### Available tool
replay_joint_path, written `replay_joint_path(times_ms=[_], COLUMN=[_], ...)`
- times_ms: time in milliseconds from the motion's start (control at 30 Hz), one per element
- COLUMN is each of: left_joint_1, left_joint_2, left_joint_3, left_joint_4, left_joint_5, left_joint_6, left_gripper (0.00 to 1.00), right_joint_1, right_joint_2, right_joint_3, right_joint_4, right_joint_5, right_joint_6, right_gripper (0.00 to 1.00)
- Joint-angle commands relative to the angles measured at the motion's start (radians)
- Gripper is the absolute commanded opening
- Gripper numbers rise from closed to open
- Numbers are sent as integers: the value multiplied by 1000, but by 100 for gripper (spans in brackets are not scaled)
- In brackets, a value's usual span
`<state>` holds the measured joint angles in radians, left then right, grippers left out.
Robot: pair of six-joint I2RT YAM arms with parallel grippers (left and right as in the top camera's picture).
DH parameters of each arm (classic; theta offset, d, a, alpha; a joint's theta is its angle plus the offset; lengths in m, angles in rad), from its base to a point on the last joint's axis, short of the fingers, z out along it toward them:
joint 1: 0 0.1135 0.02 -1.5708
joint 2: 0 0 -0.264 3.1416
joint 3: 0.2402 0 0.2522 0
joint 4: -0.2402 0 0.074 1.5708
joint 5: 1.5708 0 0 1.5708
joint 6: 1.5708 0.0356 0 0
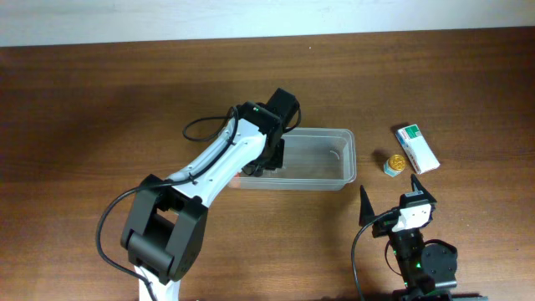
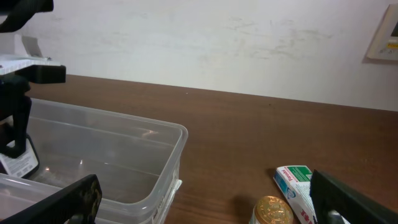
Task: Pack container
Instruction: 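Lower the dark bottle into the container's middle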
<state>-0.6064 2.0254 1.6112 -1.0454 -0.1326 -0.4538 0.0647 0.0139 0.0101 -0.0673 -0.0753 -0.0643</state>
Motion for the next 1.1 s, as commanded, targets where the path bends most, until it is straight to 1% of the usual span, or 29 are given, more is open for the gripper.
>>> replay_joint_path(times_ms=[0,67,100,167,333,600,633,667,700,867,900,933,1067], left_joint_1=[-1,-2,-2,-1,-2,-2,-2,-2,-2,-2,-1,-1,-2], left_joint_2=[7,7,7,7,7,7,7,7,7,7,7,7,7], left_joint_3=[-4,-4,-4,-4,-4,-4,-4,-4,-4,-4,-4,-4,-4], left_joint_4=[6,6,5,5,5,-21,-22,-25,-26,-30,-30,-30,-30], left_joint_5=[-23,-23,-23,-23,-23,-23,-23,-23,-23,-23,-23,-23,-23], left_joint_6=[-13,-13,-13,-13,-13,-13,-13,-13,-13,-13,-13,-13,-13], left_gripper=[1,1,6,11,19,21,22,26,27,28,28,31,33], right_joint_1=[-8,-8,-8,-8,-8,-8,-8,-8,-8,-8,-8,-8,-8], right_joint_2=[-8,-8,-8,-8,-8,-8,-8,-8,-8,-8,-8,-8,-8], right_joint_3=[-5,-5,-5,-5,-5,-5,-5,-5,-5,-5,-5,-5,-5], right_joint_4=[-5,-5,-5,-5,-5,-5,-5,-5,-5,-5,-5,-5,-5], right_joint_5=[5,5,5,5,5,5,5,5,5,5,5,5,5], right_joint_6=[-3,-3,-3,-3,-3,-3,-3,-3,-3,-3,-3,-3,-3], right_gripper=[98,98,98,98,98,98,98,98,98,98,98,98,98])
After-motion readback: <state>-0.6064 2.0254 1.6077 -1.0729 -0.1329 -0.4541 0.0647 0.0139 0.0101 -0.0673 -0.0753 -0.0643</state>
